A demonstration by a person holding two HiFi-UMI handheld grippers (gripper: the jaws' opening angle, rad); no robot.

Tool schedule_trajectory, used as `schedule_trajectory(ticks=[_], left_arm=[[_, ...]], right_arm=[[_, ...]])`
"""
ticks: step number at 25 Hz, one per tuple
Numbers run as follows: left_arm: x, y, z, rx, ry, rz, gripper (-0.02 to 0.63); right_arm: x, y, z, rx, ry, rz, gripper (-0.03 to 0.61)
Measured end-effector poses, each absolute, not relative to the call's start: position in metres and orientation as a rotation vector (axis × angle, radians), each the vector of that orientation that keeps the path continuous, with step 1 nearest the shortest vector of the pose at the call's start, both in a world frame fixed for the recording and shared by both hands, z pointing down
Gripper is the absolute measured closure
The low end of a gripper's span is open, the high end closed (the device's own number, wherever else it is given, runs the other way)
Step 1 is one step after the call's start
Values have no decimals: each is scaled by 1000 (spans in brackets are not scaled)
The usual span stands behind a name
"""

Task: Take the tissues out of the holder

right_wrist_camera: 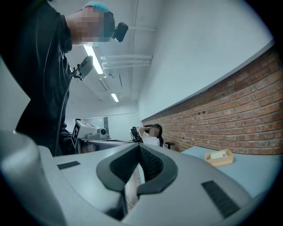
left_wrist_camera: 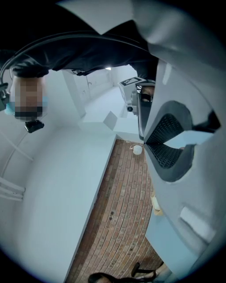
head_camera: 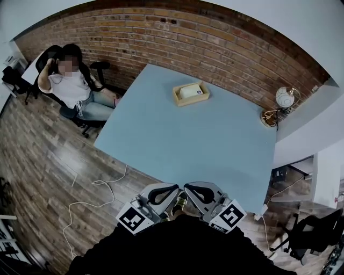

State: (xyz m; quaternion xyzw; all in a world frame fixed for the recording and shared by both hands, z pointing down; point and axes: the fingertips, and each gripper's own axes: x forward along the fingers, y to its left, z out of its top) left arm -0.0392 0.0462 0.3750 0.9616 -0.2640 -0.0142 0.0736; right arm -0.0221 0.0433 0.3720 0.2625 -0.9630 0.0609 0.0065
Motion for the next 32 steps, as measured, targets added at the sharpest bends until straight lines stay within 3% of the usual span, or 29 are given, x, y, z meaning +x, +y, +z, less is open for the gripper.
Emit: schedule_trajectory(ticks=[32], left_arm=[[30, -71, 371, 2869, -850, 23, 620]], right_arm=[[49, -81, 368, 824, -3053, 208, 574]])
